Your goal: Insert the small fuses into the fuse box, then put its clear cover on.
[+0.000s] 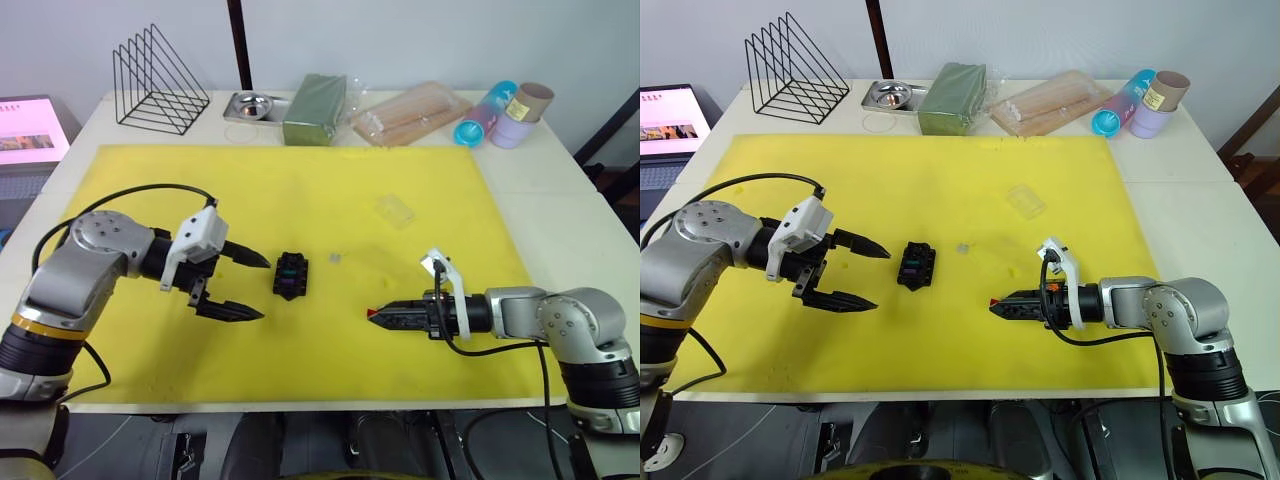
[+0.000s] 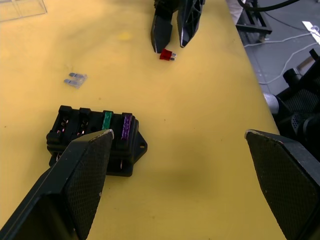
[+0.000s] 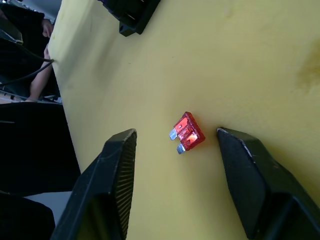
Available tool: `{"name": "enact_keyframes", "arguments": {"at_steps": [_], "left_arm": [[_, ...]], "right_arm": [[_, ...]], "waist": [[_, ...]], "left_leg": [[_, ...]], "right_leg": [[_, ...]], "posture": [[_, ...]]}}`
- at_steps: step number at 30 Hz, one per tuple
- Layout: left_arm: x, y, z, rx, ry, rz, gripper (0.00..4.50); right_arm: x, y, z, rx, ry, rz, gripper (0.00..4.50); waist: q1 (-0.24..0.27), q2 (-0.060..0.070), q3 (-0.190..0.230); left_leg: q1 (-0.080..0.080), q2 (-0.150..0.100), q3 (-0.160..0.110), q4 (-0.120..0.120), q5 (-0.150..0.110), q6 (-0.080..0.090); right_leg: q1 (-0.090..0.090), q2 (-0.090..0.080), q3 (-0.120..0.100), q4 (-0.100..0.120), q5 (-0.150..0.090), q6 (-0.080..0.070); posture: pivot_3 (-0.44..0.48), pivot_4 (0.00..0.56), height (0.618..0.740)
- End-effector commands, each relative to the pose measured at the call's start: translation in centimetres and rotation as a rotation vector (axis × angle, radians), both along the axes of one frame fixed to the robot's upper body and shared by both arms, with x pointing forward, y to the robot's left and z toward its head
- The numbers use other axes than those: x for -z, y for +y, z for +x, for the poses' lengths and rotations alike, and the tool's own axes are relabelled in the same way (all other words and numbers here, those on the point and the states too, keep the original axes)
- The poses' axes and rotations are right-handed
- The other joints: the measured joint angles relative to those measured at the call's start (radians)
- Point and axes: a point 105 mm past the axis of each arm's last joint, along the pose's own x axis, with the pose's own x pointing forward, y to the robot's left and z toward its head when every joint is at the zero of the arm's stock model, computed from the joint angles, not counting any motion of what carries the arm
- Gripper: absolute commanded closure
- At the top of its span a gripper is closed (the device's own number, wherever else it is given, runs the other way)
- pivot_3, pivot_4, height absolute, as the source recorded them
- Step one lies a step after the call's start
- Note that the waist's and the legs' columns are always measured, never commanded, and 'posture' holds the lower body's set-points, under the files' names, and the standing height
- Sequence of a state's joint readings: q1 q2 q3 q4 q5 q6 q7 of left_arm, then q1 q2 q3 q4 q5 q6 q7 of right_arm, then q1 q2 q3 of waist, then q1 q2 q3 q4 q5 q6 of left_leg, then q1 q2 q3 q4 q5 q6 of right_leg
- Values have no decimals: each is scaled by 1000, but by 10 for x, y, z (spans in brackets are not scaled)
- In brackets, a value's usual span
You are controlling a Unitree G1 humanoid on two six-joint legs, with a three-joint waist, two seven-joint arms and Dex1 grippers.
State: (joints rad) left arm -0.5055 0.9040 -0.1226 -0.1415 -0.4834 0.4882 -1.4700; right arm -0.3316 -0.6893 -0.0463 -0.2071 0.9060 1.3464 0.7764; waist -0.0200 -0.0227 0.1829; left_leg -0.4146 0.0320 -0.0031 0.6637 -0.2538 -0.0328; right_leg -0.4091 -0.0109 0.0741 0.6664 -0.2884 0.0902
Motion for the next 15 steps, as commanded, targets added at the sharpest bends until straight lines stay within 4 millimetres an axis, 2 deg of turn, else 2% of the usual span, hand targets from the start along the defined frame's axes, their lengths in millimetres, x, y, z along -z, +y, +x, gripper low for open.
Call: {"name": "enact_keyframes", "arguments": {"at_steps": [1, 2, 15], "left_arm": [[-10, 2, 0, 3, -50, -2, 0], [-10, 2, 0, 3, -50, -1, 0], [-10, 1, 1, 3, -54, -3, 0]], "right_arm": [[2, 4, -3, -22, 14, 2, 3054], [2, 4, -3, -22, 15, 1, 3387], [1, -2, 1, -4, 9, -3, 3387]], "waist": [[0, 0, 0], [0, 0, 0], [1, 0, 0]], "left_leg": [[0, 0, 0, 0, 0, 0], [0, 0, 0, 0, 0, 0], [0, 0, 0, 0, 0, 0]], "right_leg": [[0, 0, 0, 0, 0, 0], [0, 0, 0, 0, 0, 0], [0, 0, 0, 0, 0, 0]], "posture": [[0, 150, 740], [0, 150, 740], [0, 150, 740]]}}
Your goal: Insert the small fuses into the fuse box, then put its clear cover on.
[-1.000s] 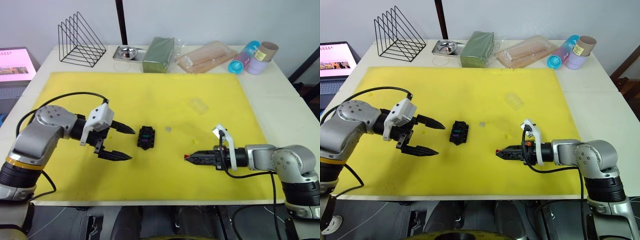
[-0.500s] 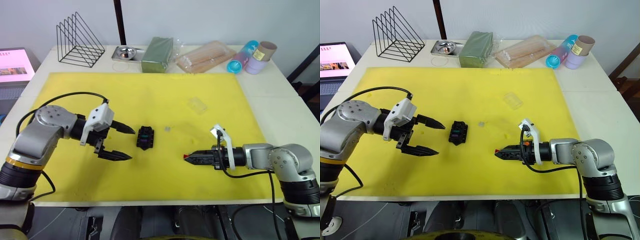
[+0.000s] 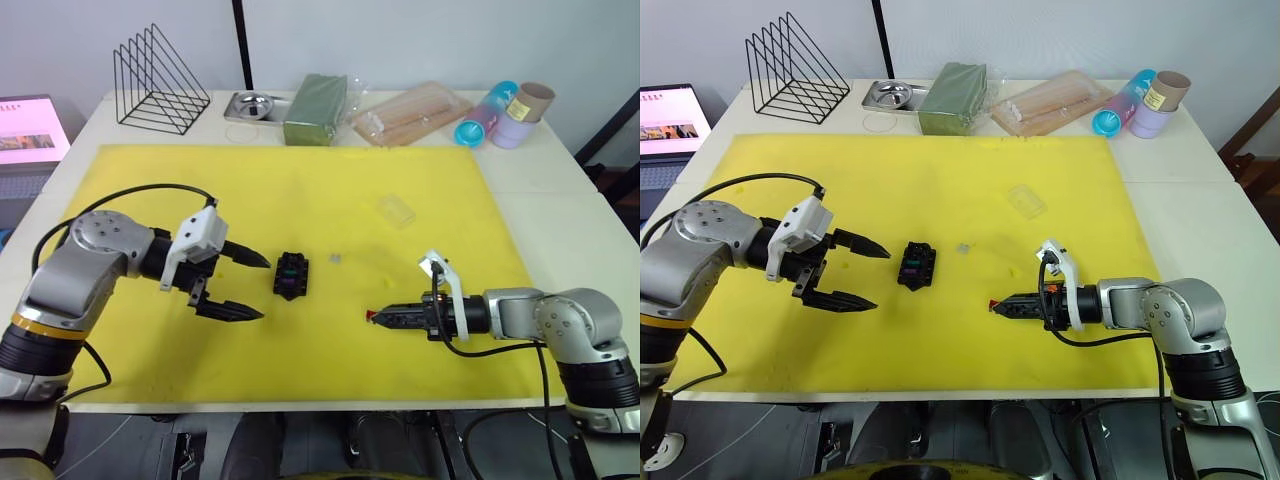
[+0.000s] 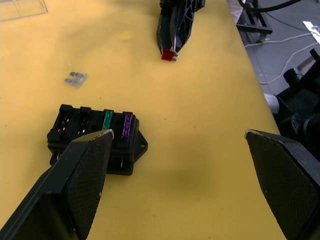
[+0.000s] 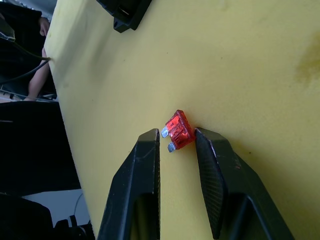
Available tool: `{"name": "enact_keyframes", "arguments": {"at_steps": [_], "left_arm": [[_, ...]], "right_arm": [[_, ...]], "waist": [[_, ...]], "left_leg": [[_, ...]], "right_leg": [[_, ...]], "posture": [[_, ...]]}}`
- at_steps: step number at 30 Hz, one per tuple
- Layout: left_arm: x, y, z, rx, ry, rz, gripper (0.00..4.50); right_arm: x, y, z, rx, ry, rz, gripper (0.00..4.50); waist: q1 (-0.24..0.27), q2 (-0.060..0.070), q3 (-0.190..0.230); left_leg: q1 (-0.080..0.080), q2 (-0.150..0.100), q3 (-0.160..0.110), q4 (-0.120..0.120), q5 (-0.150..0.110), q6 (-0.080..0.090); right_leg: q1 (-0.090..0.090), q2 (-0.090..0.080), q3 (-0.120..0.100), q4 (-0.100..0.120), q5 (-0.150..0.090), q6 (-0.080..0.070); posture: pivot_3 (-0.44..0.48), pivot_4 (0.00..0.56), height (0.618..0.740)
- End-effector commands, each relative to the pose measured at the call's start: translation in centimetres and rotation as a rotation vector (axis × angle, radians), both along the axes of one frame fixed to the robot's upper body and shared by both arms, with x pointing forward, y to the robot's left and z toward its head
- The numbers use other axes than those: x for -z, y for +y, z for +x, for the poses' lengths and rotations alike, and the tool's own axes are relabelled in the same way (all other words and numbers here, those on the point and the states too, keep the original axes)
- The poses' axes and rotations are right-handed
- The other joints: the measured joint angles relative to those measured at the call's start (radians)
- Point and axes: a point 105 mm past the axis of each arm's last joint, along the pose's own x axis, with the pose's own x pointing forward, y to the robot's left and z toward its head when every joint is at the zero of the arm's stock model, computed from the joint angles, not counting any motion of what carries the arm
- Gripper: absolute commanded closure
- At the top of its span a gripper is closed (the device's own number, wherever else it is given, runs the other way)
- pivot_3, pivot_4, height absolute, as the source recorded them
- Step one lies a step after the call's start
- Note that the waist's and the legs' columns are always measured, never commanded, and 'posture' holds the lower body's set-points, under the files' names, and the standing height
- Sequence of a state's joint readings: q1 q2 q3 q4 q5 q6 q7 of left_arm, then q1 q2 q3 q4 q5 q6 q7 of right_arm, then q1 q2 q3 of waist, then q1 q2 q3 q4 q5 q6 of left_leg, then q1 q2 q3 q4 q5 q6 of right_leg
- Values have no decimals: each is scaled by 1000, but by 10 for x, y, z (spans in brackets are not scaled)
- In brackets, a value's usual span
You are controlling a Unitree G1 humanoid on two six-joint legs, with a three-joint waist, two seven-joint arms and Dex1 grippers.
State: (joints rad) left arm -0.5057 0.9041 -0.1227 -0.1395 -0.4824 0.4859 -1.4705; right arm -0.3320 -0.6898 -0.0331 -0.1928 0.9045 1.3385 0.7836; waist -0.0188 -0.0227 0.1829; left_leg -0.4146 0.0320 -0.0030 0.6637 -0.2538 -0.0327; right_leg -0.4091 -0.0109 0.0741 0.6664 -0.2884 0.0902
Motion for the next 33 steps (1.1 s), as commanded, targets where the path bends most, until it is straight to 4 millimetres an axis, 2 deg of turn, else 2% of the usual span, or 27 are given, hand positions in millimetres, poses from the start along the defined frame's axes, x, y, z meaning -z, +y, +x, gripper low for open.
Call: {"name": "enact_keyframes", "arguments": {"at_steps": [1, 6, 8, 11, 18, 22, 25, 30, 33], "left_arm": [[-11, 1, 1, 4, -54, -4, 0], [-10, 0, 1, 7, -56, -5, 0], [-10, 0, 1, 6, -58, -6, 0], [-10, 0, 2, 3, -62, -6, 0], [-11, 6, 3, -3, -59, 7, 0], [-12, 14, 7, -38, -65, 20, 0], [-13, 19, 10, -58, -69, 28, 0], [-11, 27, 17, -93, -77, 45, 0], [-7, 31, 22, -110, -80, 49, 0]], "right_arm": [[-2, -3, 2, 1, -4, -7, 3387], [-2, -5, 2, 6, -8, -11, 3387], [-2, -5, 2, 7, -8, -10, 3731], [-3, -5, 3, 8, -10, -7, 4485], [-11, -3, 3, -11, -52, -5, 4485], [-47, 8, 9, -62, -209, -16, 4485], [-64, 21, 10, -125, -315, -59, 4485], [-84, 43, 13, -204, -454, -117, 4485], [-93, 66, 23, -272, -599, -200, 4485]], "waist": [[0, 0, 0], [0, 0, 0], [0, 0, 0], [0, 0, 0], [0, 0, 0], [-3, 1, 1], [-2, 1, 1], [-1, 2, 1], [-2, 2, 1]], "left_leg": [[0, 0, 0, 0, 0, 0], [0, 0, 0, 0, 0, 0], [0, 0, 0, 0, 0, 0], [0, 0, 0, 0, 0, 0], [0, 0, 0, 0, 0, 0], [0, 0, 0, 0, 0, 0], [0, 0, 0, 0, 0, 0], [0, 0, 0, -1, 0, 0], [0, 0, 0, 0, 0, 0]], "right_leg": [[0, 0, 0, 0, 0, 0], [0, 0, 0, 0, 0, 0], [0, 0, 0, 0, 0, 0], [0, 0, 0, 0, 0, 0], [0, 0, 0, 0, 0, 0], [0, 0, 0, 0, 0, 0], [-1, 0, 0, 0, 0, 0], [-1, 0, 0, 0, 0, 0], [-1, -1, 0, 0, 0, 0]], "posture": [[0, 150, 740], [0, 150, 740], [0, 150, 740], [0, 150, 740], [0, 150, 740], [0, 150, 740], [0, 150, 740], [0, 150, 740], [0, 150, 740]]}}
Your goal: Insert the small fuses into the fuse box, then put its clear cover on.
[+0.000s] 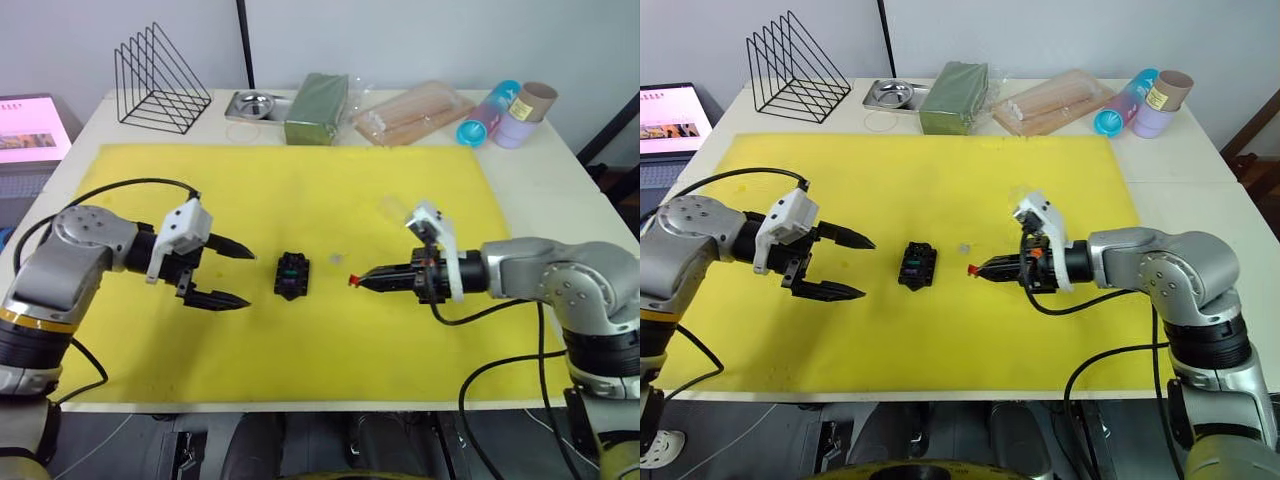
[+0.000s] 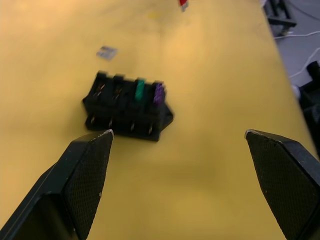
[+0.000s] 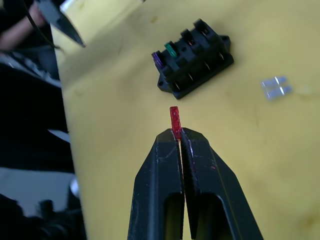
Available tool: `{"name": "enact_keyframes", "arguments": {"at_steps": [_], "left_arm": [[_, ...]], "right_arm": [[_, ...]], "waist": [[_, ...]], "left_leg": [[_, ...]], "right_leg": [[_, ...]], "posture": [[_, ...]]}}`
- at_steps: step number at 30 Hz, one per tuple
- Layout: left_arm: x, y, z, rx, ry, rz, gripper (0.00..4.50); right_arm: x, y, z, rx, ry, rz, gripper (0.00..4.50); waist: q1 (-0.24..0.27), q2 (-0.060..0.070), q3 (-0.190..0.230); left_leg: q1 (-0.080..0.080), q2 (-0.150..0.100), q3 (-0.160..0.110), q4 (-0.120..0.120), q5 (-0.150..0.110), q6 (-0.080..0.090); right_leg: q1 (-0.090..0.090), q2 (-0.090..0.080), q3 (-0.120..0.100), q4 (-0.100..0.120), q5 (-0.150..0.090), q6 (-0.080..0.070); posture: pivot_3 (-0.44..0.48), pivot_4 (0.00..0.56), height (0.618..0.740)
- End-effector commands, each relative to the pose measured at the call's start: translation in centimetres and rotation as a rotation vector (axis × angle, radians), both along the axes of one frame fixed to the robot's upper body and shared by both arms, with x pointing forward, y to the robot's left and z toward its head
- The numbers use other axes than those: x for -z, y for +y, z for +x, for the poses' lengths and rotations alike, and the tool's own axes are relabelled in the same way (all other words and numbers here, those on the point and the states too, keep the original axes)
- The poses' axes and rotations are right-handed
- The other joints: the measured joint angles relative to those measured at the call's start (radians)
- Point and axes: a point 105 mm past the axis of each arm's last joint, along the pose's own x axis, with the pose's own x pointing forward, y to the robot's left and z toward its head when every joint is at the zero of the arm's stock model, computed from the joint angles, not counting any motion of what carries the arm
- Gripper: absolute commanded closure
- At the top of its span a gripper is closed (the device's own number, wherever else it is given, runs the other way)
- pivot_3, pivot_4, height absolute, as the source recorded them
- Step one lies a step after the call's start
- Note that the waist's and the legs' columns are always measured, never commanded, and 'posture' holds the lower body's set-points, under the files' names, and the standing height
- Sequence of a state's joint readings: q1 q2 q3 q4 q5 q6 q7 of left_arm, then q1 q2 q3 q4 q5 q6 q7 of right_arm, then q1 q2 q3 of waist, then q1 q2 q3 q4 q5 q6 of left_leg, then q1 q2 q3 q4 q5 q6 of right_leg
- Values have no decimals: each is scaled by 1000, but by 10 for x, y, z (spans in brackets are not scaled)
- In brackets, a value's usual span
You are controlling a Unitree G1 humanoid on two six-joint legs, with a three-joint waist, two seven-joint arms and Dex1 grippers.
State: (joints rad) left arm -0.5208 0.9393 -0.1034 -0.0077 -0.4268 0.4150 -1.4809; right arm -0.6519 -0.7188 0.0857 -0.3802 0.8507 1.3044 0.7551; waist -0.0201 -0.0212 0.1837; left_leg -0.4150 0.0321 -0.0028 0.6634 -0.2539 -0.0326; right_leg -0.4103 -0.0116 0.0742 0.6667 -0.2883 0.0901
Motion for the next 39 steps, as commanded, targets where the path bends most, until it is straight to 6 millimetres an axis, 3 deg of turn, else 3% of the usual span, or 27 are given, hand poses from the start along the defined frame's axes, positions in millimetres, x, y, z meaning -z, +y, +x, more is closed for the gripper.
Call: {"name": "enact_keyframes", "arguments": {"at_steps": [1, 5, 13, 23, 39], "left_arm": [[-8, 3, 6, -7, -55, 8, 0], [-4, 1, 8, -9, -58, 5, 0], [1, -6, 10, -7, -66, -6, 0], [6, -10, 16, -11, -85, -8, 0], [10, -25, 29, -4, -152, -29, 0]], "right_arm": [[-17, 27, 10, -74, -209, -67, 4485], [-17, 40, 27, -81, -274, -106, 4485], [-16, 61, 42, -144, -333, -134, 4485], [-14, 80, 44, -204, -342, -129, 4485], [-7, 83, 44, -231, -336, -146, 4485]], "waist": [[-1, 0, 0], [1, 0, 0], [1, 0, 0], [1, 0, 0], [1, 0, 0]], "left_leg": [[0, 0, 0, 0, 0, 0], [-1, 0, 0, 0, 0, 0], [-12, 0, 0, 3, 0, 0], [-12, 0, 0, 3, 0, 0], [-12, 0, 0, 3, 0, 0]], "right_leg": [[-1, 0, 0, 0, 0, 0], [-2, 0, 0, 0, 0, 0], [-13, -1, 0, 4, 2, 1], [-14, 0, 0, 6, 2, 1], [-14, 0, 0, 8, 2, 0]], "posture": [[0, 150, 740], [0, 150, 740], [0, 150, 740], [0, 150, 740], [0, 150, 740]]}}
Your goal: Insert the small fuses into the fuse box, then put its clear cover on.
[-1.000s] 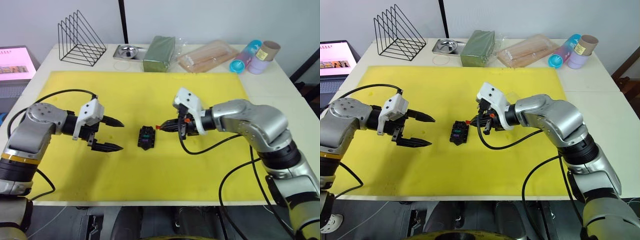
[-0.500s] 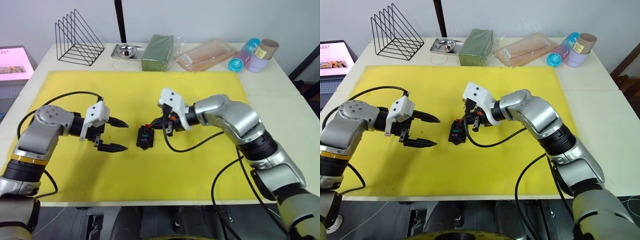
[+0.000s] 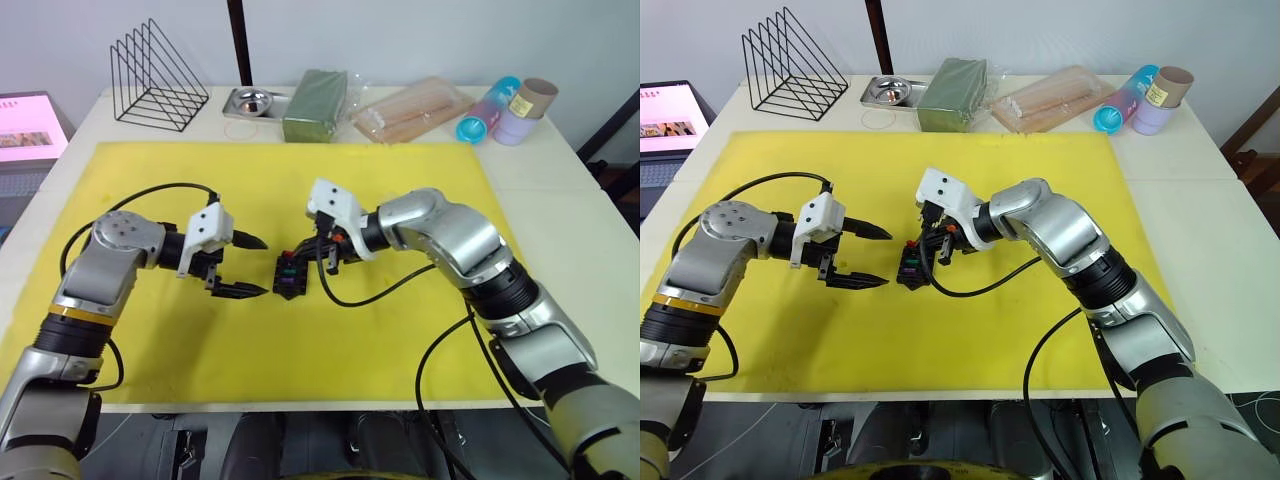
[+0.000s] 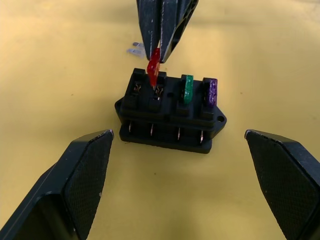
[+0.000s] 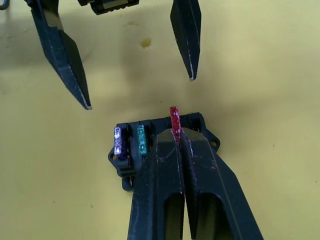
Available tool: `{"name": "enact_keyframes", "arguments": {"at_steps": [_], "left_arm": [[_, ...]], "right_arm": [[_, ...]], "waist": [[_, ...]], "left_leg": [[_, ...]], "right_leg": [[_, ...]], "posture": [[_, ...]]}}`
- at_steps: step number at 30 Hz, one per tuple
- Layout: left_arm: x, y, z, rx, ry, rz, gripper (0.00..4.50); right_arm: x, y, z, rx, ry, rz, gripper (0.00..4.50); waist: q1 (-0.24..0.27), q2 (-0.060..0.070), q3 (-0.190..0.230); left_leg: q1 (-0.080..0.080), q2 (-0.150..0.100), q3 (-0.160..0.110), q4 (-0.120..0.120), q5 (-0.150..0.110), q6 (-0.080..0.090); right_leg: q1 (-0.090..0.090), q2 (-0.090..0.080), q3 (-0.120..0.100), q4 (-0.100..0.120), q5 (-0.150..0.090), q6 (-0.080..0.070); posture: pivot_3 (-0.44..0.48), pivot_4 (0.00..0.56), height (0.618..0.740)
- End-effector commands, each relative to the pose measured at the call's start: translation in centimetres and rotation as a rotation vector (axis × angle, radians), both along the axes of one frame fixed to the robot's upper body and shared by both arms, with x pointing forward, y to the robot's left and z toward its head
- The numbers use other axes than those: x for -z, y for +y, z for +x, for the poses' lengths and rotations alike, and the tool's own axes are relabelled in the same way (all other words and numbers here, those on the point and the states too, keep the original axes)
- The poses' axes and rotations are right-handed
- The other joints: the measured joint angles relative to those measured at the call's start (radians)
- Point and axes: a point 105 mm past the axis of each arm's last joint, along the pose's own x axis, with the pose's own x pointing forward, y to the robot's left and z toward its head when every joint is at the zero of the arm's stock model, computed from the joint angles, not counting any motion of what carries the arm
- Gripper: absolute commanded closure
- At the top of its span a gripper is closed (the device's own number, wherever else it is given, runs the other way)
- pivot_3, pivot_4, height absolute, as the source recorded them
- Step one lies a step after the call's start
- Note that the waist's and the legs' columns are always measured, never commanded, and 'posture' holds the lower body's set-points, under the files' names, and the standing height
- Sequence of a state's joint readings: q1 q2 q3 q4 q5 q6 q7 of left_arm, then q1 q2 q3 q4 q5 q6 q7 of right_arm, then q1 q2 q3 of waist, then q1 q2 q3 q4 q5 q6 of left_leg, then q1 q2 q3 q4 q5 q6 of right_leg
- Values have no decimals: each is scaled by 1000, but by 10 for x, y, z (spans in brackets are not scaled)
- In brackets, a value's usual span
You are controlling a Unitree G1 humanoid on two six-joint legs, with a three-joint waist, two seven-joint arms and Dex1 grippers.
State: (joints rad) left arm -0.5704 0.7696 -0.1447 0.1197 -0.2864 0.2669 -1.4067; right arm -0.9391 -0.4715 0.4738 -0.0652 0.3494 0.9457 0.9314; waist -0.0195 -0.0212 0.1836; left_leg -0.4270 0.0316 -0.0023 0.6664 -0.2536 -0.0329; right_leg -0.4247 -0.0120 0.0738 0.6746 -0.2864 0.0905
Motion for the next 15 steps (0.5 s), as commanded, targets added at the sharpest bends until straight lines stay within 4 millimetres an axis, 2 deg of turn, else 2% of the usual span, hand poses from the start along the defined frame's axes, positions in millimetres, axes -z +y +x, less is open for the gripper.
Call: {"name": "enact_keyframes", "arguments": {"at_steps": [1, 15], "left_arm": [[-10, -4, 4, 13, -51, -4, 0], [-9, -6, 6, 18, -57, -5, 0]], "right_arm": [[-11, 5, -2, -31, -43, 19, 4485], [-1, 3, -1, -20, -40, 0, 4485]], "waist": [[0, 0, 0], [0, 0, 0]], "left_leg": [[0, 0, 0, 0, 0, 0], [0, 0, 0, 0, 0, 0]], "right_leg": [[0, 0, 0, 0, 0, 0], [0, 0, 0, 1, 0, 0]], "posture": [[0, 150, 740], [0, 150, 740]]}}
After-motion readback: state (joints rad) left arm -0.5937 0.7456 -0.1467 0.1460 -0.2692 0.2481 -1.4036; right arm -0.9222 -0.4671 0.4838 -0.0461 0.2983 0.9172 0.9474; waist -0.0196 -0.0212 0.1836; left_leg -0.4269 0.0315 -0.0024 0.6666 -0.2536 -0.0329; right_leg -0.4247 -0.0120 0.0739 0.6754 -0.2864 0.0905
